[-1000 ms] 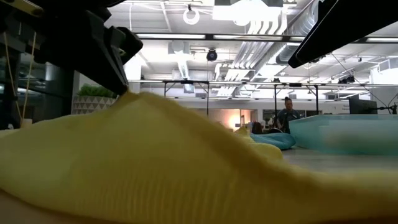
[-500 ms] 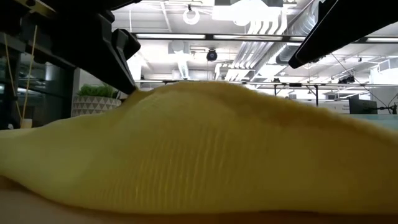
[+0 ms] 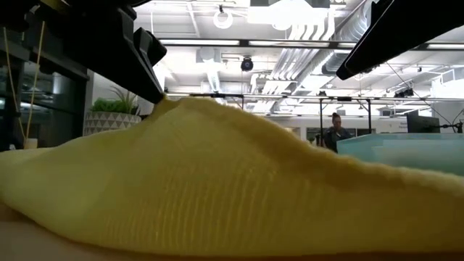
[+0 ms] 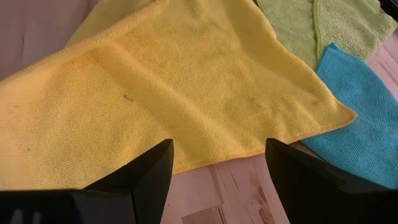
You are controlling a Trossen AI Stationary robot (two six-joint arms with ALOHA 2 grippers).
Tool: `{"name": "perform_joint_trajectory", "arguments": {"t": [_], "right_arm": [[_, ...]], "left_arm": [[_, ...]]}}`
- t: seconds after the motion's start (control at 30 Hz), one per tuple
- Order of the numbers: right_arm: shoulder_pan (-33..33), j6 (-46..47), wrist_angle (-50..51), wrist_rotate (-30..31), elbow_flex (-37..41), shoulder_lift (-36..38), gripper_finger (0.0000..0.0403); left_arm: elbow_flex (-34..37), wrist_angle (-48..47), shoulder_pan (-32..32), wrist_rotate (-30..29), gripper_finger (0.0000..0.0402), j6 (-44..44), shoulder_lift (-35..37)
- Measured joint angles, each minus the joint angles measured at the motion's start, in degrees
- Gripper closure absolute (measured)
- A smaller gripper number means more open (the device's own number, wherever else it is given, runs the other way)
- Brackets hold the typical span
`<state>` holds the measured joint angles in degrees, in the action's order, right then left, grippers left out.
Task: Fold microfiber towels
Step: Fold the yellow microfiber cloth
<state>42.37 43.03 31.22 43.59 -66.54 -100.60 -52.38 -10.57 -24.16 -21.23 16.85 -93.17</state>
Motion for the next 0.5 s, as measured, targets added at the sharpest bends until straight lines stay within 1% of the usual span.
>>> {"name": "perform_joint_trajectory", "arguments": {"t": [0.17, 0.27, 0.33, 0.43, 0.5], "right_arm": [[-0.02, 0.00, 0.00, 0.00, 0.00, 0.00, 0.0155], [-0.02, 0.00, 0.14, 0.00, 0.00, 0.00, 0.0155], [-0.02, 0.00, 0.31, 0.00, 0.00, 0.00, 0.0155], [-0.02, 0.00, 0.31, -0.01, 0.00, 0.00, 0.0155], [0.00, 0.00, 0.31, 0.00, 0.00, 0.00, 0.0155]], "left_arm": [[0.00, -0.82, -1.01, -0.01, 0.0401, -0.52, 0.22], [0.02, -1.86, -2.39, -0.63, 0.0401, -1.18, 2.13], [0.03, -2.67, -3.99, -3.56, 0.0401, -1.45, 4.49], [-0.04, -2.36, -7.24, -10.17, 0.0401, -2.48, 8.64], [0.00, -3.76, -9.61, -14.05, 0.0401, -2.48, 10.95]]}}
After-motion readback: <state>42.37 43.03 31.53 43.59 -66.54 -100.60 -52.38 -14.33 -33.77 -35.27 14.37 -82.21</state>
